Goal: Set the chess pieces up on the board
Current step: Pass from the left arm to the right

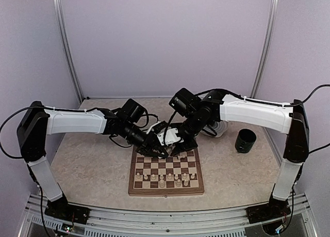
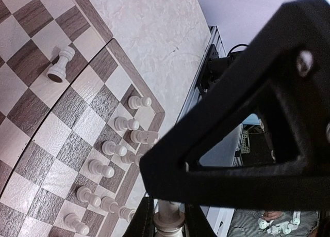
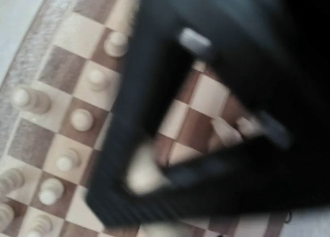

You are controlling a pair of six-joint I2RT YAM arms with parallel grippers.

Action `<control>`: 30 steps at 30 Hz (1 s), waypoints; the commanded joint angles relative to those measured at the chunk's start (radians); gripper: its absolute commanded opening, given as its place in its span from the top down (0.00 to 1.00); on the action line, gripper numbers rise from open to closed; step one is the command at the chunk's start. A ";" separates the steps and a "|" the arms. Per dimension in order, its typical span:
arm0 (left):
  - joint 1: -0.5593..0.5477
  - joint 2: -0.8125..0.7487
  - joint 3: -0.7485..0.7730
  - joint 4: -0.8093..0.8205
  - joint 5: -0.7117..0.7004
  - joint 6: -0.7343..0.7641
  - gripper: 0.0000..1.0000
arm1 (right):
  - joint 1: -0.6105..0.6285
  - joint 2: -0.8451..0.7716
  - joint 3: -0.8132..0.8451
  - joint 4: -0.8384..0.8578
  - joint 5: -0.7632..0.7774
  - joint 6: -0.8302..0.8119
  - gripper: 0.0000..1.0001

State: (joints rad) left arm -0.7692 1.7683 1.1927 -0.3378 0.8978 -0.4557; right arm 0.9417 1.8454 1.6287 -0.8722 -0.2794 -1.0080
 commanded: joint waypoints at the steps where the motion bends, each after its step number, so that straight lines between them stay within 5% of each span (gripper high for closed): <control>1: -0.001 0.019 0.031 0.017 0.043 0.001 0.86 | 0.035 0.009 -0.023 -0.027 0.028 -0.041 0.62; 9: 0.003 0.022 0.026 0.066 0.069 -0.029 0.83 | 0.046 0.010 -0.062 0.021 0.085 -0.022 0.81; 13: 0.019 -0.012 0.004 0.062 -0.012 -0.023 0.63 | 0.022 -0.010 -0.081 0.051 0.068 0.011 0.88; 17: 0.044 -0.129 -0.075 0.129 -0.143 -0.026 0.53 | -0.080 -0.041 -0.053 0.075 -0.138 0.112 0.89; 22: 0.029 -0.300 -0.209 0.403 -0.351 -0.058 0.49 | -0.211 -0.085 -0.089 0.176 -0.445 0.310 0.89; 27: -0.085 -0.427 -0.269 0.593 -0.671 0.094 0.46 | -0.284 -0.098 -0.145 0.283 -0.676 0.460 0.89; 30: -0.120 -0.446 -0.250 0.611 -0.747 0.180 0.45 | -0.291 -0.091 -0.139 0.279 -0.753 0.473 0.89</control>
State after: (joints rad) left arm -0.8482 1.3483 0.9379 0.1352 0.3641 -0.4141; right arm 0.6521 1.7706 1.5024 -0.6434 -0.8158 -0.6323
